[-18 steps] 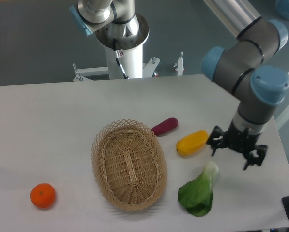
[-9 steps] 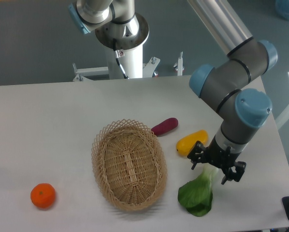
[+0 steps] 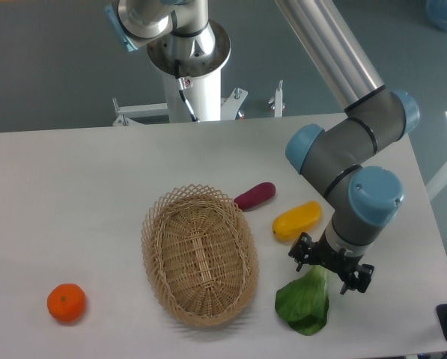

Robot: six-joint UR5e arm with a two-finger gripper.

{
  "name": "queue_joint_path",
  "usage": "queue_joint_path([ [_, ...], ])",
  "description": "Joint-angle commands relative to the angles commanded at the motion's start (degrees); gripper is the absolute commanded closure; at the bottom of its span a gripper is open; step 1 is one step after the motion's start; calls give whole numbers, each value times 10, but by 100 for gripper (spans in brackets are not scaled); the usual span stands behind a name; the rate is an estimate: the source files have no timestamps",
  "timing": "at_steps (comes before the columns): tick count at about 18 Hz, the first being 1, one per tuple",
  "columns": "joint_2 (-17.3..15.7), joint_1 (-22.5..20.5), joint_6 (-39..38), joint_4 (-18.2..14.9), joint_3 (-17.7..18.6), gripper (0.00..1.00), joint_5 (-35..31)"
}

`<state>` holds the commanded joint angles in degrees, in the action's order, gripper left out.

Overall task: Pick up the green vegetable from the table
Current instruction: 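Lower the gripper onto the bok choy stem and close on it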

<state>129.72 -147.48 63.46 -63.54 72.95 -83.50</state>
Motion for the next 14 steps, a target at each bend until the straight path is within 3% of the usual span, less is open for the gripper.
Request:
queue_joint_path([
  [4,13,-1,2,0,-14,0,-1],
  [9,8,1,4,3,13,0,-48],
  [14,18,11,1,4,16,0,-67],
])
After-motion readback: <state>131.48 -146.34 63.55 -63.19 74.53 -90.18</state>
